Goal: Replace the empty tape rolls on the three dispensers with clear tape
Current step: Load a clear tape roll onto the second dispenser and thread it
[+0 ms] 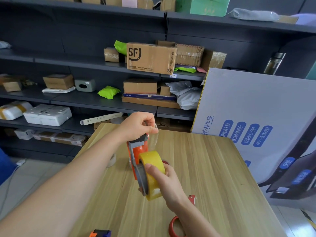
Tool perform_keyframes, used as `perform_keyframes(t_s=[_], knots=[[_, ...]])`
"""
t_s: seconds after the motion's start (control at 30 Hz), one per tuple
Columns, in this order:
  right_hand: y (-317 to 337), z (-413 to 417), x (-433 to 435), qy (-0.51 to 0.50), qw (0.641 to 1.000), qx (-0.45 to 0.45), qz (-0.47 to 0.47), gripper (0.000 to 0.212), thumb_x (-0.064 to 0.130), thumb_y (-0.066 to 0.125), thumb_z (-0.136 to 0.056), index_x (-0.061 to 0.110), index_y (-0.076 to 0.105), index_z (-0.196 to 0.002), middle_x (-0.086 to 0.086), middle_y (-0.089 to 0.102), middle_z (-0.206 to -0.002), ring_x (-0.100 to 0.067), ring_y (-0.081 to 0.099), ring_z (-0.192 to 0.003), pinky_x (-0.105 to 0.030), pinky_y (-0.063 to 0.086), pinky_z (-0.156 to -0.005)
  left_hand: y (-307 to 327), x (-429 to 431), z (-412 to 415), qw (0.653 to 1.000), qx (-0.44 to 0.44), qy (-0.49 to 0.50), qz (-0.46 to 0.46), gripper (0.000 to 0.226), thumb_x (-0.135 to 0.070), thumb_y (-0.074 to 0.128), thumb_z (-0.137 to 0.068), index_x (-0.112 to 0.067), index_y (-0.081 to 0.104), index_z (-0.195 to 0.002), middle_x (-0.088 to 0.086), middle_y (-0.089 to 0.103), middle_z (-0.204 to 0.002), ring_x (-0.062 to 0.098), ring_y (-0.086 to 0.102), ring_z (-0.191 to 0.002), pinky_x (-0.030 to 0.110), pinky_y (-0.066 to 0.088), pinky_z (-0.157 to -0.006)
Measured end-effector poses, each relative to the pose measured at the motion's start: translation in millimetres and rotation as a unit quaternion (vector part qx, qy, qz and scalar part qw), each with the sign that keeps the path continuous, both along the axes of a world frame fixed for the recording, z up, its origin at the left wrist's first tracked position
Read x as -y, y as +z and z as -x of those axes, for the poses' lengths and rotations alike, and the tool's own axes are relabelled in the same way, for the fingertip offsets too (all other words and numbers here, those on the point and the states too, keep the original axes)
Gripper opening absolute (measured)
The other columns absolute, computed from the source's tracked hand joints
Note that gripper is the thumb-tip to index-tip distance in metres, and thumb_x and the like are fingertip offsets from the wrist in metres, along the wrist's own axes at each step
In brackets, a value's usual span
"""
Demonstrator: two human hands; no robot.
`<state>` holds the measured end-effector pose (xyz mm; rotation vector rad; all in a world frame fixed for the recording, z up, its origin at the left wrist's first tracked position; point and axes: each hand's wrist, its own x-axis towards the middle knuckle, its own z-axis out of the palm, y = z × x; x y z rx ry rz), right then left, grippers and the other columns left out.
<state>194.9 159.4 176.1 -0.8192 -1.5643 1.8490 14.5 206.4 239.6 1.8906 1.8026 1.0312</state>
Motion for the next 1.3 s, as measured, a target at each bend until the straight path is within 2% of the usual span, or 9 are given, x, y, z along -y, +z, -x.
perform_keyframes(t_s=[0.13, 0.37, 0.5, 0.63, 0.8, 0.87, 1.0, 1.1, 1.3], knots=[[-4, 0, -2, -0.014, 1.000, -0.010, 0.008, 0.047, 0.042, 0.070, -0.066, 0.002, 0.063, -0.090, -0.016, 0.062, -0.078, -0.023, 0.066, -0.060, -0.029, 0.055, -0.054, -1, 1, 6, 0.999, 0.023, 0.020, -0.015, 0.016, -0.016, 0.070, -0.083, -0.003, 0.062, -0.081, -0.003, 0.066, -0.076, 0.017, 0.063, -0.073, 0.043, 0.055, -0.074], [-10, 4, -7, -0.023, 1.000, -0.013, 0.016, 0.050, 0.043, 0.071, -0.065, 0.001, 0.063, -0.092, -0.019, 0.062, -0.080, -0.030, 0.065, -0.065, -0.030, 0.054, -0.054, -5, 5, 16, 0.996, 0.061, 0.064, -0.002, 0.017, -0.016, 0.070, -0.084, -0.012, 0.057, -0.073, -0.001, 0.063, -0.073, 0.013, 0.059, -0.070, 0.032, 0.050, -0.065], [-9, 5, -9, -0.022, 0.999, -0.015, 0.018, 0.033, 0.035, 0.070, -0.072, 0.005, 0.063, -0.086, -0.013, 0.064, -0.077, -0.031, 0.065, -0.068, -0.032, 0.056, -0.056, -9, 9, 27, 0.977, 0.176, 0.118, 0.037, 0.021, -0.011, 0.068, -0.086, -0.012, 0.054, -0.070, 0.020, 0.070, -0.087, 0.024, 0.063, -0.076, 0.035, 0.049, -0.061], [-16, 9, -13, -0.004, 1.000, 0.005, 0.007, 0.016, 0.025, 0.071, -0.085, 0.011, 0.064, -0.088, 0.006, 0.070, -0.066, -0.025, 0.070, -0.069, -0.031, 0.056, -0.063, -7, 14, 33, 0.938, 0.299, 0.140, 0.103, 0.021, -0.008, 0.063, -0.089, -0.012, 0.051, -0.073, 0.011, 0.075, -0.086, 0.019, 0.071, -0.071, 0.031, 0.055, -0.058], [-20, 12, -19, 0.026, 0.999, 0.040, -0.007, 0.052, 0.039, 0.073, -0.067, 0.012, 0.064, -0.111, -0.002, 0.070, -0.093, -0.012, 0.064, -0.084, -0.023, 0.048, -0.074, -3, 17, 42, 0.886, 0.400, 0.181, 0.146, 0.018, -0.007, 0.059, -0.092, -0.010, 0.052, -0.075, 0.013, 0.072, -0.086, 0.019, 0.072, -0.061, 0.032, 0.058, -0.054], [-23, 11, -22, 0.045, 0.998, 0.041, 0.008, 0.052, 0.031, 0.073, -0.065, 0.007, 0.063, -0.111, -0.004, 0.071, -0.092, -0.014, 0.065, -0.085, -0.024, 0.048, -0.075, -1, 18, 44, 0.882, 0.407, 0.184, 0.149, 0.018, -0.008, 0.057, -0.093, -0.010, 0.051, -0.076, 0.013, 0.072, -0.086, 0.020, 0.072, -0.063, 0.032, 0.058, -0.054], [-19, 13, -22, 0.051, 0.998, 0.016, 0.044, 0.021, 0.021, 0.071, -0.078, 0.011, 0.062, -0.094, 0.012, 0.071, -0.062, 0.000, 0.067, -0.059, -0.011, 0.047, -0.054, 3, 19, 40, 0.901, 0.373, 0.150, 0.165, 0.021, -0.009, 0.058, -0.093, -0.012, 0.050, -0.074, 0.015, 0.075, -0.087, 0.026, 0.073, -0.074, 0.037, 0.059, -0.062], [-19, 15, -22, 0.011, 0.999, 0.028, 0.035, 0.017, 0.036, 0.065, -0.091, 0.020, 0.065, -0.086, 0.013, 0.072, -0.066, 0.000, 0.068, -0.063, -0.013, 0.051, -0.060, 8, 20, 36, 0.909, 0.358, 0.118, 0.176, 0.022, -0.009, 0.059, -0.092, -0.013, 0.050, -0.072, 0.014, 0.075, -0.085, 0.030, 0.072, -0.078, 0.039, 0.060, -0.065], [-14, 17, -24, 0.017, 1.000, 0.017, 0.008, 0.016, 0.026, 0.068, -0.090, 0.011, 0.067, -0.095, 0.003, 0.072, -0.071, -0.007, 0.068, -0.062, -0.016, 0.049, -0.055, 15, 18, 40, 0.909, 0.368, 0.160, 0.111, 0.023, -0.002, 0.064, -0.087, -0.012, 0.053, -0.070, 0.009, 0.075, -0.075, 0.025, 0.073, -0.065, 0.031, 0.059, -0.054]])
